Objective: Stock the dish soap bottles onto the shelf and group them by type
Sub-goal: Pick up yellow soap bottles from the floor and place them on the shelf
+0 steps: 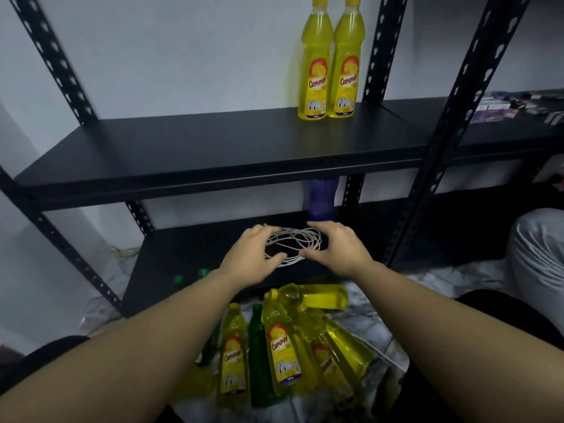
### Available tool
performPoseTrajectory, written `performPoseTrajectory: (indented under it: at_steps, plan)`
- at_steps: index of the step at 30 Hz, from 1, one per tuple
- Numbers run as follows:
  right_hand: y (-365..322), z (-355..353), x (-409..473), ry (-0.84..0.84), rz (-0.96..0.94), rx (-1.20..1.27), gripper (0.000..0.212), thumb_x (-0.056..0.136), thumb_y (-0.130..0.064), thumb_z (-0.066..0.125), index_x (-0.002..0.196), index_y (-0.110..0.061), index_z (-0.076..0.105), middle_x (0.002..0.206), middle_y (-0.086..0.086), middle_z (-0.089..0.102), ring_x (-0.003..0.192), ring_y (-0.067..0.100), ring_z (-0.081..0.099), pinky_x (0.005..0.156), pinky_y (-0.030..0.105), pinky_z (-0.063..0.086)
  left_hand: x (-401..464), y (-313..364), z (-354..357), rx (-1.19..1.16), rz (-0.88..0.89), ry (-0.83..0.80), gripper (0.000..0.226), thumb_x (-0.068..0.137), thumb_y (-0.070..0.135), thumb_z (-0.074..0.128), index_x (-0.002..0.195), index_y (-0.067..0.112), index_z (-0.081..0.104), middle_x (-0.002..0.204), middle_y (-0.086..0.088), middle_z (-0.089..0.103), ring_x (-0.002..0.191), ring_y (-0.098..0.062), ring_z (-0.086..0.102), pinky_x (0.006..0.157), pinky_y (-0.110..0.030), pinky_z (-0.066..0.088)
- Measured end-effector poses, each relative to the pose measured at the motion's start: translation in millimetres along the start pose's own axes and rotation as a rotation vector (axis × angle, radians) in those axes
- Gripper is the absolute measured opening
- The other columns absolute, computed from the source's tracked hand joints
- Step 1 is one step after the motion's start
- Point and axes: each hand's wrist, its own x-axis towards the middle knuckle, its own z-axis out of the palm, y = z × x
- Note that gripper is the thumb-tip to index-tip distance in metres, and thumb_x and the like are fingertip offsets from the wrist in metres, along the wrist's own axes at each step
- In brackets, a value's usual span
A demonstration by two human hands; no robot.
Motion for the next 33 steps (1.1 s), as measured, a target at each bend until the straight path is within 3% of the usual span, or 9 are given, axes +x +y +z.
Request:
performPoseTrajectory:
  at_steps: [8,14,17,22,25,28,31,33]
  plan:
    - [49,61,0,-0.197,0.179,0.066,0.088,0.077,-0.058,0.085,0.152,-0.026,0.051,0.153,0.001,0.055,0.14,0.021,0.05,0.112,0.033,0.041,-9,-48,59,-0.092,-0.214,-0.192,0.074,0.09,0.051,0.073,0.153,0.025,0.043,0.147,0.002,0.051,0.138,-0.016,0.047,0.113,-0.039,0.044]
    - [76,110,24,-0.342,0.217,0.056,0.088,0.074,-0.056,0.088,0.149,-0.028,0.054,0.151,0.001,0.055,0.141,0.022,0.049,0.114,0.039,0.043,-7,-92,108,-0.199,-0.359,-0.327,0.074,0.091,0.045,0.076,0.153,0.023,0.041,0.143,0.001,0.05,0.112,-0.005,0.055,0.097,-0.022,0.043]
    - [88,140,42,-0.41,0.195,0.037,0.084,0.075,-0.051,0.089,0.148,-0.027,0.056,0.15,-0.001,0.056,0.139,0.02,0.05,0.112,0.033,0.041,-2,-115,132,-0.231,-0.429,-0.384,0.081,0.086,0.05,0.078,0.153,0.022,0.04,0.143,-0.002,0.05,0.125,-0.011,0.053,0.105,-0.029,0.046]
    - [107,186,65,-0.492,0.172,-0.016,0.086,0.074,-0.049,0.09,0.149,-0.027,0.054,0.148,-0.001,0.057,0.139,0.02,0.048,0.114,0.031,0.037,-7,-144,172,-0.284,-0.524,-0.47,0.085,0.078,0.061,0.08,0.147,0.023,0.046,0.141,0.002,0.058,0.122,-0.015,0.057,0.103,-0.036,0.05]
    - [116,207,71,-0.538,0.165,-0.056,0.086,0.073,-0.046,0.091,0.148,-0.026,0.054,0.146,-0.001,0.056,0.138,0.021,0.048,0.114,0.032,0.038,-9,-151,192,-0.339,-0.575,-0.474,0.081,0.08,0.058,0.081,0.146,0.024,0.05,0.138,0.002,0.058,0.124,-0.015,0.057,0.101,-0.034,0.05]
    - [125,224,73,-0.546,0.141,-0.081,0.085,0.069,-0.042,0.093,0.144,-0.025,0.057,0.139,-0.002,0.054,0.13,0.021,0.053,0.109,0.033,0.044,-5,-152,209,-0.42,-0.623,-0.501,0.07,0.073,0.062,0.082,0.13,0.027,0.062,0.125,0.009,0.066,0.113,-0.009,0.062,0.099,-0.037,0.055]
    - [126,234,75,-0.539,0.119,-0.121,0.085,0.07,-0.034,0.092,0.145,-0.021,0.054,0.133,-0.002,0.044,0.122,0.024,0.056,0.101,0.034,0.049,-4,-156,225,-0.462,-0.7,-0.503,0.076,0.056,0.077,0.076,0.116,0.031,0.066,0.107,0.012,0.072,0.099,-0.008,0.069,0.09,-0.038,0.06]
    - [124,238,78,-0.546,0.082,-0.197,0.086,0.072,-0.032,0.091,0.147,-0.019,0.05,0.134,0.001,0.041,0.123,0.026,0.053,0.099,0.036,0.049,-2,-157,231,-0.513,-0.755,-0.497,0.075,0.054,0.076,0.08,0.112,0.03,0.068,0.104,0.011,0.075,0.095,-0.01,0.072,0.089,-0.038,0.061]
